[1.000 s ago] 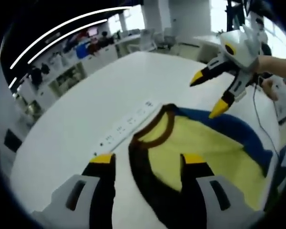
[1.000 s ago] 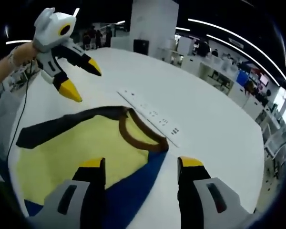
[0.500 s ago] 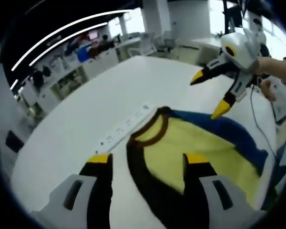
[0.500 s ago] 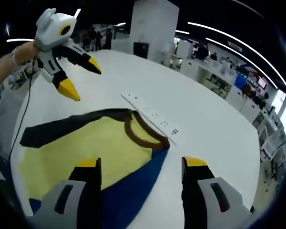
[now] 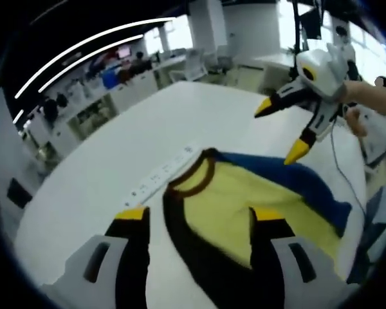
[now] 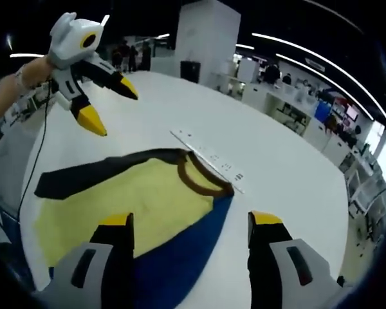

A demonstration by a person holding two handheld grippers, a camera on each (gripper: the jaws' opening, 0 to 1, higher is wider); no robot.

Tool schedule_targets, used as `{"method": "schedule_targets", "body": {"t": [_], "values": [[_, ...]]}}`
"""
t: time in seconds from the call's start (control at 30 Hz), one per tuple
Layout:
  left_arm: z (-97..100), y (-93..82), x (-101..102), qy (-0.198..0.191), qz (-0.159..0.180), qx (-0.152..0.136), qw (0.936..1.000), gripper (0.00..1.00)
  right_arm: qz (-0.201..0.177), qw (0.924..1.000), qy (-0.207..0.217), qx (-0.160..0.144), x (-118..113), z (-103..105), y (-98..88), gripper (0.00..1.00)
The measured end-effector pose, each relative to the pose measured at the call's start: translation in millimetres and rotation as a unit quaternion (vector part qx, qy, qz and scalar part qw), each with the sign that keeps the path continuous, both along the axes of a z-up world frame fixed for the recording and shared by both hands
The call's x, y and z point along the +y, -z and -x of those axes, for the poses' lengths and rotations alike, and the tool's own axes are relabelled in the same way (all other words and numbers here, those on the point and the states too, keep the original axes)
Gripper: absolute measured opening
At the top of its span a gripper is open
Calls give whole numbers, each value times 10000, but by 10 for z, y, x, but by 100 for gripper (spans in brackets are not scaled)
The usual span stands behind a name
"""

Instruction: Fold the garment on the visible template until the final outline fits inside the template.

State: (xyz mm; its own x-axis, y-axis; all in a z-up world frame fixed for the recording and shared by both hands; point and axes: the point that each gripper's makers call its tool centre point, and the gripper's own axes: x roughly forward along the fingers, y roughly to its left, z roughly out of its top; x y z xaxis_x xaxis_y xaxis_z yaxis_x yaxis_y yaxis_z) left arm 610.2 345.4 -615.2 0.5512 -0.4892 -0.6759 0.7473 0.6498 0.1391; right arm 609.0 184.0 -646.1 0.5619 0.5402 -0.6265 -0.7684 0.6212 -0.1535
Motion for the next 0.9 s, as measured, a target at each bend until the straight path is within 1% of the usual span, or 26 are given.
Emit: {"method": "schedule_targets", "body": {"t": [0.3,0.43,0.5,0.6,0.67,0.8,0.9], "values": [[230,19,-1,82,-107,66,9999,67,-17,10000,-22,2,-23,178,-35,80],[307,-10,1,94,-104,53,9999,70,-43,10000,-36,34,-30,271,-31,82],[326,-38,6,66,-87,-6,9999,76,-89,9999,-38,47,-31,316,-32,84],[372,-64,13,88,-94,-11,9999,76,-122,9999,-41,82,-35,375,-23,86],[406,-66,12,101,-95,3,9999,78,-121,9999,-51,99,-40,411,-16,87],[477,-47,-3,154,-99,31,9998,81,-138,9998,-71,127,-38,458,-13,90],[539,-11,-29,212,-115,62,9997,85,-184,9996,-94,174,-26,498,-8,91]]}}
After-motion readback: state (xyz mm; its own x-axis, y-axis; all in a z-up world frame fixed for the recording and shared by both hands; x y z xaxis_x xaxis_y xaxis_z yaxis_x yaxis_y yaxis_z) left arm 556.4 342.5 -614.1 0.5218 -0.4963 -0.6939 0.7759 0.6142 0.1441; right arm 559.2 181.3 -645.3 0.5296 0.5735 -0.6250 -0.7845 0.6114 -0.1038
